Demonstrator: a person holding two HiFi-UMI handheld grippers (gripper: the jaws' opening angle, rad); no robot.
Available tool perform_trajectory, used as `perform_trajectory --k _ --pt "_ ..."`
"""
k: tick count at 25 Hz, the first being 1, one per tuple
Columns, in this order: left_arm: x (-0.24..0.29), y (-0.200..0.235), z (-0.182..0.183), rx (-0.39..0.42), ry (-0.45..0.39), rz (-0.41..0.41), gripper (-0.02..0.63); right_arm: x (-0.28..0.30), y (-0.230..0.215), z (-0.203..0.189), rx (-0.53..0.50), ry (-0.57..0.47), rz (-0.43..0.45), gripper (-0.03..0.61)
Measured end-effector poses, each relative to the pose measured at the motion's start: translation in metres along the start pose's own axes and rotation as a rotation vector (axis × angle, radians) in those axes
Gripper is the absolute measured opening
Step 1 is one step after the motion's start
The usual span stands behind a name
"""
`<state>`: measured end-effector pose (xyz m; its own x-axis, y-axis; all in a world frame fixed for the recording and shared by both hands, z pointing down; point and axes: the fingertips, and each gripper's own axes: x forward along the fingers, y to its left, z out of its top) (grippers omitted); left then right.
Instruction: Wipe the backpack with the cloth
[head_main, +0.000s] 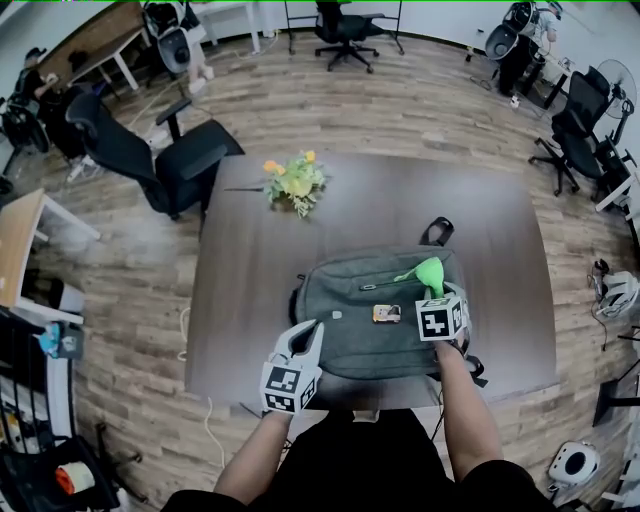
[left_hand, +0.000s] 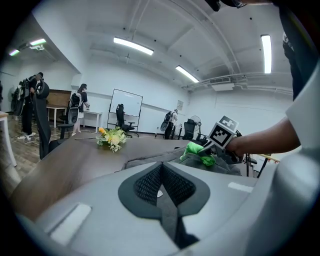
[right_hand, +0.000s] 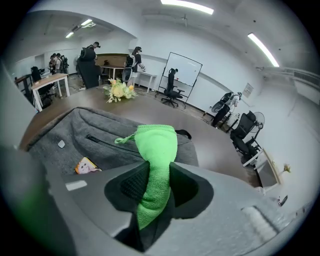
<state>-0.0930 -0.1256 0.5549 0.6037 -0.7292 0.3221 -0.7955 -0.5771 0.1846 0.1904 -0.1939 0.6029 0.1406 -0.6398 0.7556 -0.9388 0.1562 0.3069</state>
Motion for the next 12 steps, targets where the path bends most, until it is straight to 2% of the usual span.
perform_trajectory --k 7,12 --pt "0.0 -0.012 -0.001 -0.005 -0.013 -0.023 0.018 -0.019 -0.049 -0.009 0.022 -0.023 -0.073 0.12" --pt "-0.007 -0.015 -0.011 -0.033 0.0 -0.021 0.018 -0.04 -0.05 -0.003 0.033 -0.067 -0.062 0.12"
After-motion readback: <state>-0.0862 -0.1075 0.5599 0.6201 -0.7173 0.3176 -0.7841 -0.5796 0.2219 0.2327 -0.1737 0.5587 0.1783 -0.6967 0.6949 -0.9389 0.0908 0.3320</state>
